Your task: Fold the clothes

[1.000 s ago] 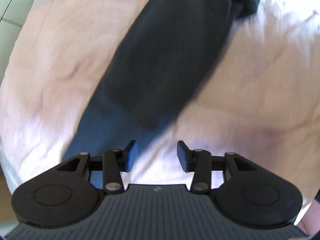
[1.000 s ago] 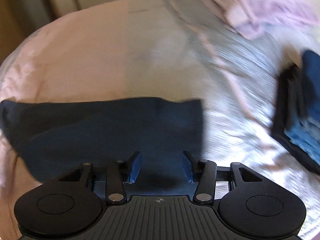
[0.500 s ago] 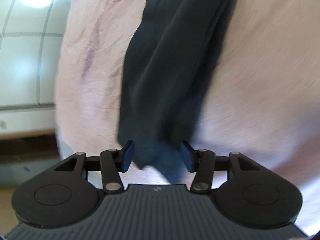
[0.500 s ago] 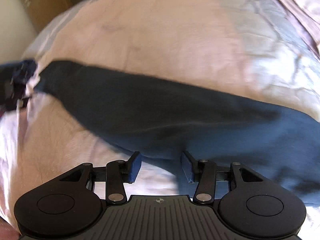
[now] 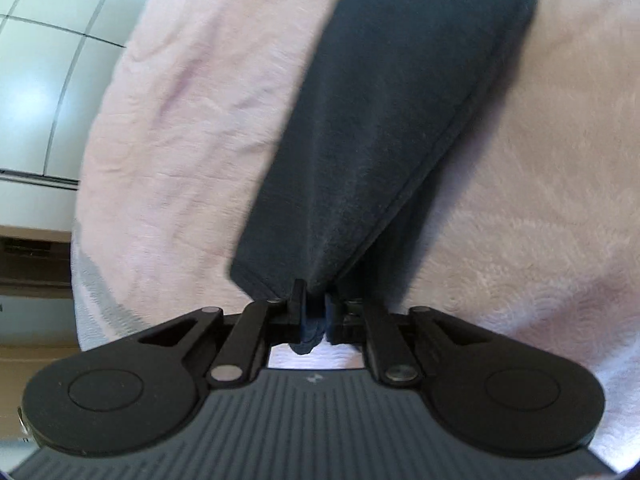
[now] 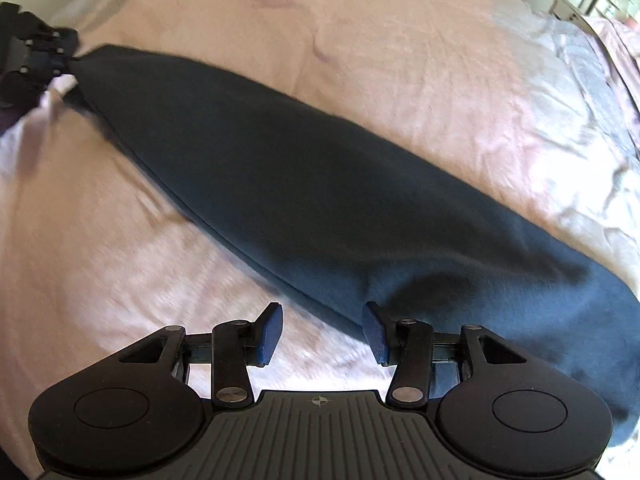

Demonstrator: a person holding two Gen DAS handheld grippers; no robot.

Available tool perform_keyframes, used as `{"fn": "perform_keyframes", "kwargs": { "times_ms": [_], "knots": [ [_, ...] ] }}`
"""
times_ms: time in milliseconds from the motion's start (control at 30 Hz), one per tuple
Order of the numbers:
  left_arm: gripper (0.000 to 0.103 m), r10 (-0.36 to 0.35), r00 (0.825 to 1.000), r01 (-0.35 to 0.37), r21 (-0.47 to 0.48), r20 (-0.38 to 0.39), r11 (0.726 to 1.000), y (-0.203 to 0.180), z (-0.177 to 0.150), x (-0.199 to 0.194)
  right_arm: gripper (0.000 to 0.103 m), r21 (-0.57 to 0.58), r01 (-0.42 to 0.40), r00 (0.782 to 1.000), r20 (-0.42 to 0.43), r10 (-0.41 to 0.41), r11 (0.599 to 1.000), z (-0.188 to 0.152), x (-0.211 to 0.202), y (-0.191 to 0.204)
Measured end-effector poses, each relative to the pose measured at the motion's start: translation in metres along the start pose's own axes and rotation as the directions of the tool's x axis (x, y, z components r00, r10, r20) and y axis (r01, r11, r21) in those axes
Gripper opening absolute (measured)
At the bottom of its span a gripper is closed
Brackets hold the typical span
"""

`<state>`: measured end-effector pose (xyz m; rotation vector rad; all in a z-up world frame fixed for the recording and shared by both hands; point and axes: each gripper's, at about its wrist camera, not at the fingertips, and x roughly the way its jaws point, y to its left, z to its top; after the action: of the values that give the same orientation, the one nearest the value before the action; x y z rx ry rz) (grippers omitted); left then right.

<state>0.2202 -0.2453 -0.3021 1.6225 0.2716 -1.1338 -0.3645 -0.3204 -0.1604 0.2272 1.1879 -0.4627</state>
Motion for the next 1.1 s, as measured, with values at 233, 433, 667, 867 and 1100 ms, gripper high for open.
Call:
{"fn": "perform_keyframes", "kwargs": {
  "times_ms": [233, 433, 667, 867, 1100],
  "knots": [
    [0.026, 0.049, 0.997, -0.045, 0.065, -0.052, 0.997, -0.009, -0.006, -0.001, 0.048, 0.094, 0.081, 0.996, -0.053, -0.076, 0.992, -0.022, -0.005, -0.02],
    [0.029, 0.062, 0.997, -0.064, -0.057, -0.04, 0.996, 0.003, 0.016, -0.056, 0.048, 0.268, 0.157, 0.987, -0.003, -0.162, 0.95, -0.046, -0.024, -0.053],
    [0.046, -0.087, 0.939, 0.082, 0.029, 0.333, 0.996, -0.066, 0.138, -0.12, 0.048, 0.177, 0.215, 0.976, -0.006, -0.218, 0.96, -0.04, 0.003, -0.048],
    [0.06, -0.198, 0.807, 0.146, 0.137, 0.556, 0.98, -0.13, 0.238, -0.145, 0.048, 0.317, 0.185, 0.975, 0.056, -0.213, 0.93, -0.056, -0.028, -0.078],
    [0.023, -0.29, 0.783, 0.214, 0.2, 0.55, 0.956, -0.135, 0.29, -0.128, 0.048, 0.37, 0.161, 0.977, 0.074, -0.202, 0.915, -0.062, -0.051, -0.087]
  ]
}}
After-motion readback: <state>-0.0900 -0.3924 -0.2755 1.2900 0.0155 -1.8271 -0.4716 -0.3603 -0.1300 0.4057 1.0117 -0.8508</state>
